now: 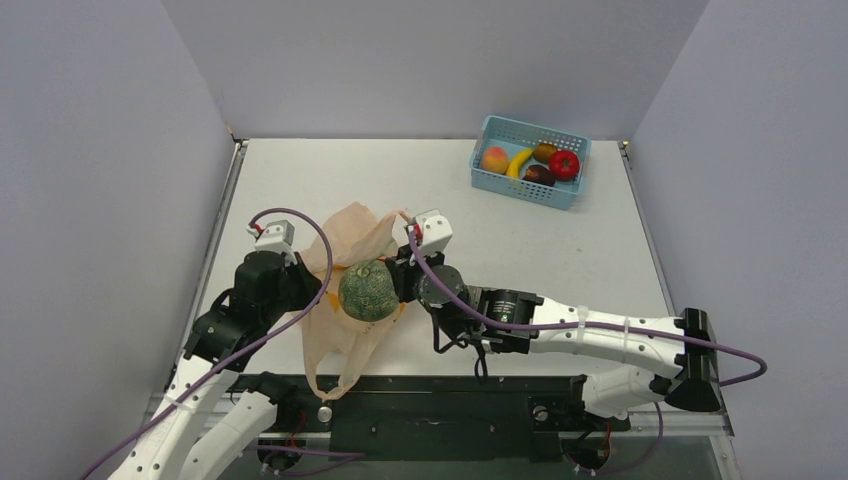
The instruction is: Take the fake fruits out of the plastic bag
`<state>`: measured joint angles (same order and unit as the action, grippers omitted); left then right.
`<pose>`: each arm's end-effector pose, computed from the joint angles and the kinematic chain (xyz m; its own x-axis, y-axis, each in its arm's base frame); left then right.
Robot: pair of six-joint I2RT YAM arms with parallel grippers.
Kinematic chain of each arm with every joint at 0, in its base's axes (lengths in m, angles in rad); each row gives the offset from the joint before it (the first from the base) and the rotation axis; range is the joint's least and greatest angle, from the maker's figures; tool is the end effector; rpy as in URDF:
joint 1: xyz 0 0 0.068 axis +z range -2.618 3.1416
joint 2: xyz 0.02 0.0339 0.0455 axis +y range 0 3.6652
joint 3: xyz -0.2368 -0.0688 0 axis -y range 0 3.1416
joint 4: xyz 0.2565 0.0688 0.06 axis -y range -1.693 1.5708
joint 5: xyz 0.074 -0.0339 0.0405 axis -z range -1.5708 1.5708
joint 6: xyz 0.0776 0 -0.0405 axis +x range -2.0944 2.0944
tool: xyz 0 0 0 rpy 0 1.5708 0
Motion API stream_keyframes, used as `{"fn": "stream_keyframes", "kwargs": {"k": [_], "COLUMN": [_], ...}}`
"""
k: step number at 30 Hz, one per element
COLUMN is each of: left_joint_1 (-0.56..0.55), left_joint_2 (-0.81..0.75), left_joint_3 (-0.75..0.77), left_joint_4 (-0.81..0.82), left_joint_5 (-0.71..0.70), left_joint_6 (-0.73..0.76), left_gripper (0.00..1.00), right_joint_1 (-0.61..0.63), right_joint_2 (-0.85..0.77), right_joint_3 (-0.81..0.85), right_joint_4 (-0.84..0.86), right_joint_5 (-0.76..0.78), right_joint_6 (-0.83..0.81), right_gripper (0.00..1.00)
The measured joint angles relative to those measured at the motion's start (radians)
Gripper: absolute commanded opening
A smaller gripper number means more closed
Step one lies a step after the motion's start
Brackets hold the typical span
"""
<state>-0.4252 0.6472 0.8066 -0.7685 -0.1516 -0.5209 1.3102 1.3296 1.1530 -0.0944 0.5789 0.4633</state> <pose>0.1856 -0.0712 0.2700 -0.5988 -0.2689 -0.7544 -0.0036 0.9428 -0.3332 0.1339 0.3373 0.3203 -0.3625 0.0926 -0.9274 -0.5712 0.7642 0.2996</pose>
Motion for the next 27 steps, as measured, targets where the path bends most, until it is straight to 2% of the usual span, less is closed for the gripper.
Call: {"fn": "stream_keyframes", "kwargs": {"k": [14, 20, 27], "left_joint_1": [0.0, 0.0, 0.0], "left_joint_2": [-0.008, -0.009, -0.011], "left_joint_3": [0.0, 0.0, 0.0], "left_joint_4": [0.0, 0.0, 0.0], "left_joint_5": [0.001, 0.002, 0.002], "left_joint_6": [0.0, 0.0, 0.0], "left_gripper": [0.0, 0.0, 0.0], "right_joint_1": [-0.034, -0.172, -0.386], "right_joint_2": [-0.199, -0.325, -0.383], "right_joint_3": [0.098, 0.098, 0.084], "right_joint_4": [-0.147, -0.22, -0.28], "right_joint_5": [0.074, 0.102, 0.098], "right_joint_6": [-0.033, -0.032, -0.004], "right_gripper": [0.0, 0.0, 0.0]}}
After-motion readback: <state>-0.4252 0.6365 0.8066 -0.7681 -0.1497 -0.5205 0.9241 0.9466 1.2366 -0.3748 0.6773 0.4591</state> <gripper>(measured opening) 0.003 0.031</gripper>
